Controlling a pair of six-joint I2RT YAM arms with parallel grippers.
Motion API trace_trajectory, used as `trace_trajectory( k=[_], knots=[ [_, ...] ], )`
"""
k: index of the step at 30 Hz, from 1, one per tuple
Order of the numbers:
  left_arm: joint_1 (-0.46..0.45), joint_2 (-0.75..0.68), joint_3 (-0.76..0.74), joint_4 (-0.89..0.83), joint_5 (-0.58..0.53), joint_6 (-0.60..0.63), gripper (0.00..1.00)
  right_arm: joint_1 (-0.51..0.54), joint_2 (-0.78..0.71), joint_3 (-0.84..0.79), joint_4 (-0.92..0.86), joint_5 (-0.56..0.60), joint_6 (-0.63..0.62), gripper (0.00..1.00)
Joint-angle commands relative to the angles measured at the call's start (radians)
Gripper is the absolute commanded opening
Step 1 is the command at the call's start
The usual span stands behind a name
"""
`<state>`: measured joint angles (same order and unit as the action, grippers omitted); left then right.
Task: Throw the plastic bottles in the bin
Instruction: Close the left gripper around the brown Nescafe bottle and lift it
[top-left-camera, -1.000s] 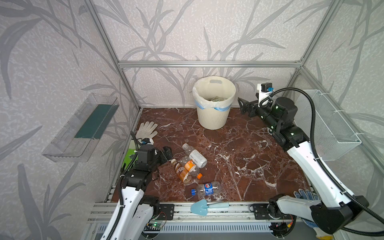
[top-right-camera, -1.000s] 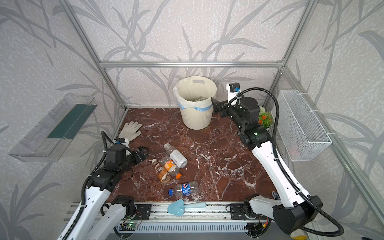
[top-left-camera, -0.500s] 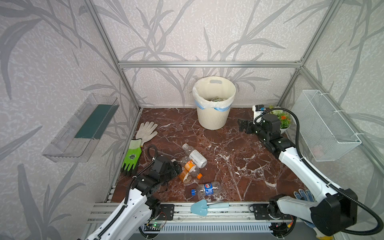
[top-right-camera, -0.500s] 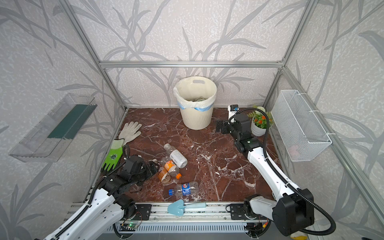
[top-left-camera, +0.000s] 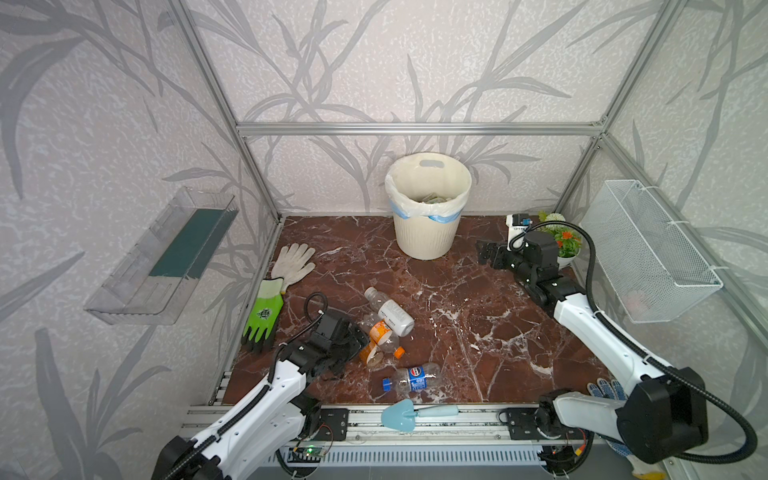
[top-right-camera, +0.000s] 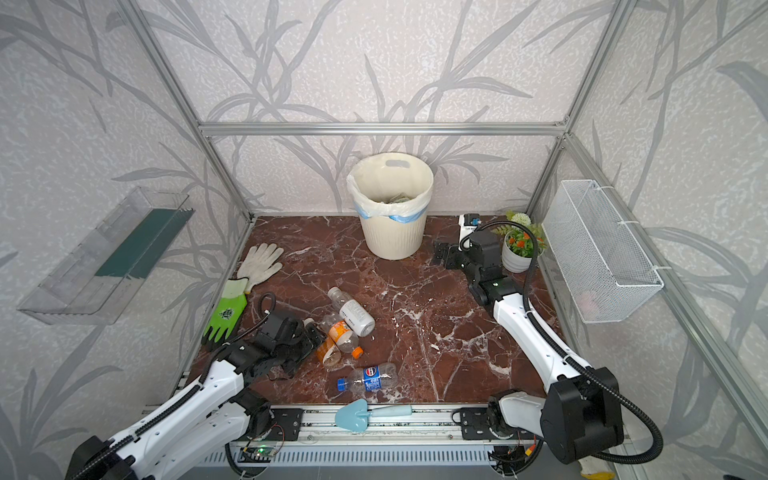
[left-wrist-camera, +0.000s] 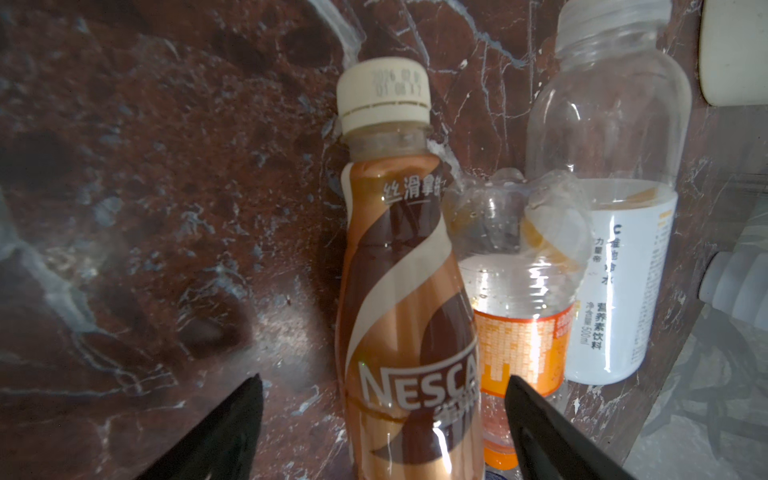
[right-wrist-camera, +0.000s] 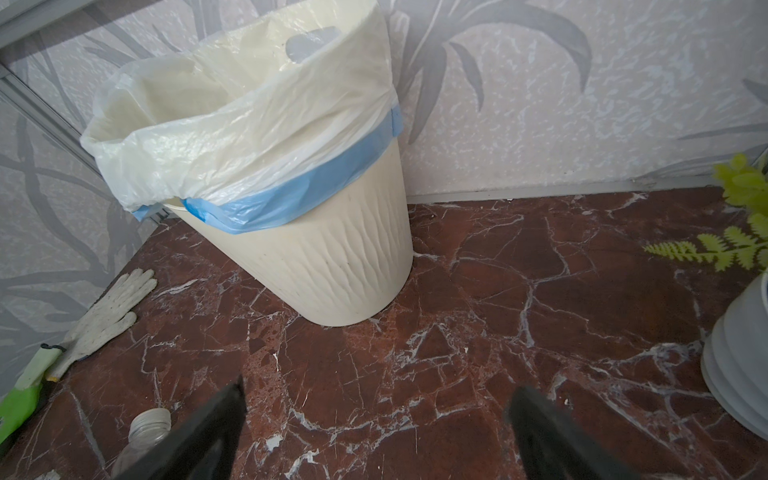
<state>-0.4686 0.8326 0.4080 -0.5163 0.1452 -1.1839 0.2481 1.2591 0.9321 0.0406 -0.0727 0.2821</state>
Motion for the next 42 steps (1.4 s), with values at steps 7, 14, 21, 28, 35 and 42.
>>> trace_trajectory(
  k=[7,14,21,28,35,42],
  knots=[
    [-0.003,0.147,0.031,0.039,0.036,0.003,0.89,-0.031,0.035,-0.010,0.061,-0.042,0.039,0.98],
    [-0.003,0.188,0.041,-0.014,-0.005,0.023,0.80,-0.044,0.040,-0.012,0.062,-0.048,0.049,0.97],
    [-0.003,0.175,0.045,-0.081,-0.077,0.065,0.67,-0.047,0.062,-0.006,0.071,-0.056,0.062,0.96],
    [-0.001,0.141,0.049,-0.138,-0.136,0.097,0.55,-0.049,0.062,-0.014,0.068,-0.052,0.064,0.95],
    [0.002,0.042,0.087,-0.156,-0.249,0.177,0.52,-0.049,0.069,-0.017,0.032,-0.067,0.056,0.95],
    [0.013,-0.053,0.201,-0.085,-0.394,0.365,0.52,-0.047,0.076,-0.070,-0.007,-0.139,0.071,0.92]
  ],
)
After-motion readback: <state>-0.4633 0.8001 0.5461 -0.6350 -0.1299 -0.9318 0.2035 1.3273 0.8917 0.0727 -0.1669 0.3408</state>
